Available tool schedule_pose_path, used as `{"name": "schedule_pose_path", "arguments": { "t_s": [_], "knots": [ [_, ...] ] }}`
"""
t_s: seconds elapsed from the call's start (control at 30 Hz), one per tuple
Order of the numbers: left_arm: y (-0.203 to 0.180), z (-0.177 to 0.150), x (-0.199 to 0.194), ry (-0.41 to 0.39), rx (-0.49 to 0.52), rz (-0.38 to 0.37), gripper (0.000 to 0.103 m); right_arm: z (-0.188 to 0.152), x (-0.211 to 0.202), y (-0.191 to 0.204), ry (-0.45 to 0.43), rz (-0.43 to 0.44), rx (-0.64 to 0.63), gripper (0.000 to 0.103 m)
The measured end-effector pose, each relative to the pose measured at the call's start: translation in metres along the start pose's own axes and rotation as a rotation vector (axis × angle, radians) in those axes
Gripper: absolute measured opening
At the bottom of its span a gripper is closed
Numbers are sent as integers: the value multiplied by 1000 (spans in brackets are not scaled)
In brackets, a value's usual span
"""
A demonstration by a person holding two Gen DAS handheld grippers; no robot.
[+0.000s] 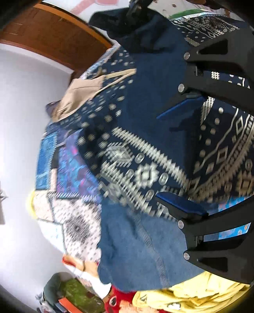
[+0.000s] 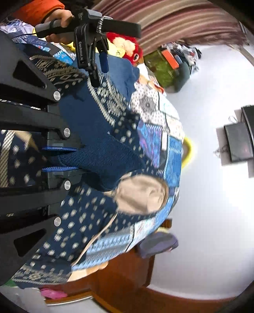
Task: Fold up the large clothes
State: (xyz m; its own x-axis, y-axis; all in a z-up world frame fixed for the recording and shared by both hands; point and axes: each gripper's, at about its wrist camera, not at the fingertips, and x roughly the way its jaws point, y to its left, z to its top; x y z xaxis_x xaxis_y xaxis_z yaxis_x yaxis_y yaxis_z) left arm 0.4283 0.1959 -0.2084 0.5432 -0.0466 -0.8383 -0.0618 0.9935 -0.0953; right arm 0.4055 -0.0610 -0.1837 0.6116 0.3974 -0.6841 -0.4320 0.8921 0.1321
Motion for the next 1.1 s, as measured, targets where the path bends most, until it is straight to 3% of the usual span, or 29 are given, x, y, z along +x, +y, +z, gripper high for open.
{"name": "schedule_pose_path", "arguments": {
  "t_s": [0.1, 0.3, 0.47, 0.53, 0.57, 0.6, 0.63, 0.7, 0.9, 1.1],
  "knots": [
    [-15, -12, 20, 78, 11, -48, 75, -19, -1, -23, 36, -16, 33, 9],
    [-40, -33, 37, 71, 154, 108, 76, -61, 30, -62, 171, -78, 39, 10],
    [-36, -34, 40, 78, 144, 98, 77, -84, 47, -78, 260, -105, 46, 12],
    [-36, -34, 41, 74, 146, 96, 77, -85, 44, -81, 266, -147, 36, 22],
    [-35, -35, 41, 72, 146, 98, 77, -84, 43, -80, 270, -203, 15, 43],
    [-36, -36, 41, 68, 146, 102, 77, -83, 40, -79, 265, -285, -20, 74],
    [-35, -36, 42, 67, 146, 103, 77, -83, 35, -78, 242, -401, -69, 84],
    [-35, -36, 43, 64, 146, 104, 77, -85, 22, -80, 188, -502, -134, 88],
    [-36, -35, 41, 60, 124, 99, 77, -87, -29, -126, 192, -306, 69, 88],
    [-56, -28, 15, 12, 111, 84, 77, -90, -88, -161, 129, -228, 234, 88]
  ]
}}
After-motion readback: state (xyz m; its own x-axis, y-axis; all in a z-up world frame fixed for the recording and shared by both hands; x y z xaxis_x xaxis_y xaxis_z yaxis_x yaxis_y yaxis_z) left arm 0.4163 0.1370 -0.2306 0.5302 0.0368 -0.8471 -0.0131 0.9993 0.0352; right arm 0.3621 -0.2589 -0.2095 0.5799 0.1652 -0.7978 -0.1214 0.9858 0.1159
